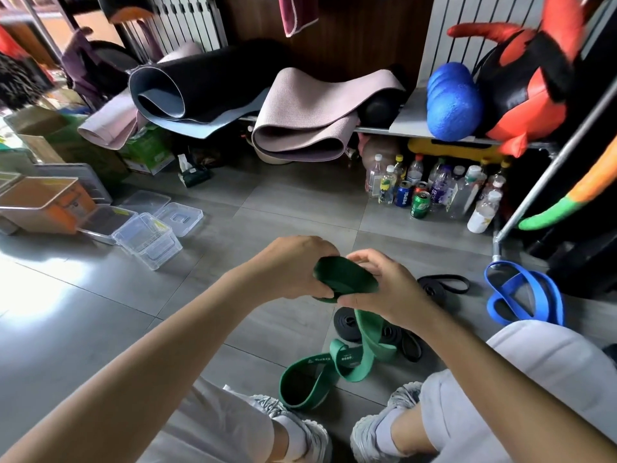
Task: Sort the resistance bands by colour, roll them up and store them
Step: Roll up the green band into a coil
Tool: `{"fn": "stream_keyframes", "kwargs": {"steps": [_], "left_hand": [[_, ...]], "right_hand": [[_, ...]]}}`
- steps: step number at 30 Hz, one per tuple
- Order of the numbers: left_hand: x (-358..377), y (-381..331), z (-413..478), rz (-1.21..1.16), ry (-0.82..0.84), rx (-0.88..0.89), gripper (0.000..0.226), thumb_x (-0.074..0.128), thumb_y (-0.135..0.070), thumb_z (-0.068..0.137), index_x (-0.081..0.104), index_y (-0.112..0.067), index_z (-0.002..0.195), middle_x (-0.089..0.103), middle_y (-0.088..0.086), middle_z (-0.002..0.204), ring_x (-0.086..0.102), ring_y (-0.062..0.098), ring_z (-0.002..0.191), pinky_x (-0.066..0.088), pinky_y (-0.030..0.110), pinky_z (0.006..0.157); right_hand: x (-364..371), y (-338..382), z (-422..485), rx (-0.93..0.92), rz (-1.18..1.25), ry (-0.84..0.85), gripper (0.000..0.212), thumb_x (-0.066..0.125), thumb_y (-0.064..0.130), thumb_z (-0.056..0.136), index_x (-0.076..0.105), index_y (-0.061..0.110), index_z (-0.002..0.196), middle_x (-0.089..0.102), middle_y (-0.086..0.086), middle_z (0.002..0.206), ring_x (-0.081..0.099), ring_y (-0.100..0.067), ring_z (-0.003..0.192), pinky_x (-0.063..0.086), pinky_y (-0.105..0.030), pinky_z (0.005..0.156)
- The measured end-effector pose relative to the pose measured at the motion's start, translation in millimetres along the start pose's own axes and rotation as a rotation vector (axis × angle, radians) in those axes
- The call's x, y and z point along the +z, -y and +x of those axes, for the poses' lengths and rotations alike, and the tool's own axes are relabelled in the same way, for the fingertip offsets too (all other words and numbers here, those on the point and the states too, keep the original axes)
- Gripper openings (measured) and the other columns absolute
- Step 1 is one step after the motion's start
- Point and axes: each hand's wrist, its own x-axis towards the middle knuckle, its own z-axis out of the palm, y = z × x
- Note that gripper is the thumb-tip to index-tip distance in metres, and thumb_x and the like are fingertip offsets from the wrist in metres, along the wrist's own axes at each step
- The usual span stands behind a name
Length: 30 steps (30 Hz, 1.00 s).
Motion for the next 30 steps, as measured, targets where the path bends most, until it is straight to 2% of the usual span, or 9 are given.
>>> {"fn": "stream_keyframes", "kwargs": {"steps": [4, 8, 10, 14, 17, 21, 24, 27, 30], "left_hand": [[-1, 5, -7, -0.321, -0.145, 0.019, 0.050, 0.077, -0.026, 0.073, 0.059, -0.025, 0.119, 0.062, -0.008, 0.104, 0.058, 0.015, 0.087, 0.051, 0.033, 0.081], [2, 7, -15, -0.745, -0.255, 0.006, 0.045, 0.079, -0.002, 0.067, 0.064, -0.030, 0.099, 0.067, -0.012, 0.090, 0.065, 0.015, 0.081, 0.056, 0.028, 0.077], [6, 7, -17, -0.981, -0.296, -0.009, 0.049, 0.077, 0.006, 0.066, 0.064, -0.029, 0.098, 0.070, -0.005, 0.092, 0.068, 0.016, 0.084, 0.057, 0.031, 0.076], [22, 6, -17, -1.314, -0.353, 0.072, 0.050, 0.082, -0.007, 0.063, 0.065, -0.016, 0.109, 0.069, 0.012, 0.105, 0.065, 0.031, 0.094, 0.054, 0.042, 0.084], [35, 6, -16, -1.440, -0.293, 0.100, 0.049, 0.077, -0.013, 0.066, 0.064, -0.013, 0.113, 0.068, 0.012, 0.109, 0.064, 0.028, 0.095, 0.053, 0.039, 0.084], [27, 8, -17, -1.176, -0.174, 0.005, 0.049, 0.075, -0.002, 0.073, 0.056, -0.022, 0.113, 0.065, 0.008, 0.113, 0.066, 0.021, 0.095, 0.056, 0.035, 0.082], [3, 8, -18, -0.769, -0.036, -0.012, 0.062, 0.079, -0.017, 0.071, 0.049, -0.032, 0.124, 0.059, -0.003, 0.114, 0.066, 0.018, 0.092, 0.057, 0.041, 0.080], [-14, 2, -15, -0.422, 0.044, 0.027, 0.050, 0.079, -0.029, 0.071, 0.058, -0.025, 0.116, 0.061, -0.008, 0.109, 0.059, 0.016, 0.099, 0.052, 0.041, 0.086], [-14, -1, -14, -0.351, -0.004, 0.020, 0.040, 0.077, -0.028, 0.069, 0.062, -0.023, 0.106, 0.065, -0.005, 0.097, 0.061, 0.017, 0.091, 0.053, 0.041, 0.078]], "right_hand": [[-10, -1, -6, -0.049, 0.124, 0.004, 0.050, 0.083, 0.037, 0.061, 0.060, 0.032, 0.105, 0.069, 0.014, 0.102, 0.062, -0.009, 0.102, 0.050, -0.042, 0.093], [-14, 6, -4, -0.097, 0.250, 0.038, 0.051, 0.086, 0.029, 0.060, 0.061, 0.031, 0.104, 0.071, 0.009, 0.104, 0.065, -0.011, 0.102, 0.050, -0.041, 0.094], [-14, 8, -3, -0.138, 0.359, 0.045, 0.056, 0.087, 0.022, 0.059, 0.062, 0.027, 0.109, 0.071, 0.003, 0.106, 0.065, -0.016, 0.101, 0.051, -0.039, 0.092], [-12, 11, -3, -0.194, 0.616, 0.043, 0.054, 0.088, 0.028, 0.057, 0.068, 0.020, 0.106, 0.070, -0.008, 0.106, 0.066, -0.025, 0.098, 0.054, -0.037, 0.085], [-15, 15, -3, -0.198, 0.574, -0.001, 0.043, 0.084, 0.015, 0.063, 0.067, 0.016, 0.102, 0.073, -0.005, 0.096, 0.069, -0.019, 0.089, 0.054, -0.029, 0.078], [-17, 16, -6, -0.158, 0.416, 0.013, 0.042, 0.083, 0.010, 0.064, 0.064, 0.015, 0.101, 0.072, -0.003, 0.089, 0.068, -0.019, 0.081, 0.056, -0.033, 0.071], [-13, 16, -6, -0.136, 0.316, 0.072, 0.041, 0.082, 0.005, 0.067, 0.065, 0.014, 0.103, 0.072, -0.003, 0.088, 0.068, -0.019, 0.079, 0.056, -0.031, 0.068], [-8, 16, -4, -0.105, 0.230, 0.092, 0.041, 0.082, 0.006, 0.067, 0.066, 0.019, 0.102, 0.071, -0.003, 0.092, 0.067, -0.019, 0.088, 0.056, -0.033, 0.074], [-8, 14, -4, -0.105, 0.236, 0.110, 0.046, 0.083, 0.007, 0.066, 0.063, 0.021, 0.106, 0.069, -0.002, 0.096, 0.066, -0.017, 0.091, 0.055, -0.030, 0.075]]}}
